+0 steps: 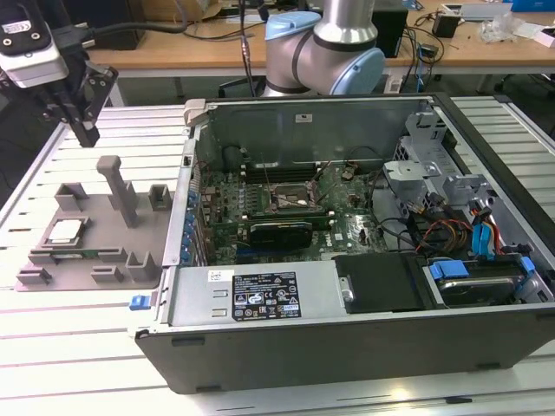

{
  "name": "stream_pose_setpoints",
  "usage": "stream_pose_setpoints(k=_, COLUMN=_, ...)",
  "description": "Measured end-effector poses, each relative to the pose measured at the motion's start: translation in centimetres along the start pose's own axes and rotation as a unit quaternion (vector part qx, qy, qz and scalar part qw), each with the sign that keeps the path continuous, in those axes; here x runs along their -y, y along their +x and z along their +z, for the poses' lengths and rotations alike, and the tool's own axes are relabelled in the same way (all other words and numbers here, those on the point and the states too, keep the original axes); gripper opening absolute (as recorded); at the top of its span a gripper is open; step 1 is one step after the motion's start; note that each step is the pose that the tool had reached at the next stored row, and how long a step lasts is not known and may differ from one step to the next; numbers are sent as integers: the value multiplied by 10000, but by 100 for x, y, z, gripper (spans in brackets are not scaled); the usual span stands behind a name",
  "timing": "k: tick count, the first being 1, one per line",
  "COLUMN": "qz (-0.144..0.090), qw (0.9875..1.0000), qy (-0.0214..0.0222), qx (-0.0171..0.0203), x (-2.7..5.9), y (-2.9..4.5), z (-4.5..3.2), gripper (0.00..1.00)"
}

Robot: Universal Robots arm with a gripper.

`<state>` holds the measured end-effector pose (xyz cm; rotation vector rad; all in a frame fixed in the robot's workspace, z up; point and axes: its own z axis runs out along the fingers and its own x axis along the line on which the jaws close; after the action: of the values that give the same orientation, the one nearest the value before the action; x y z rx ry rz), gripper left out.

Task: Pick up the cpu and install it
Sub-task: 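Reach for the cpu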

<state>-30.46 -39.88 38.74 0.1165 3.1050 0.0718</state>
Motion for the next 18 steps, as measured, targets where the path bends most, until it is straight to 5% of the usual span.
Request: stream_pose_setpoints(k=18, qz=0, qw=10000, qy=0, qx=0, x=17, y=222, z=1, gripper=11)
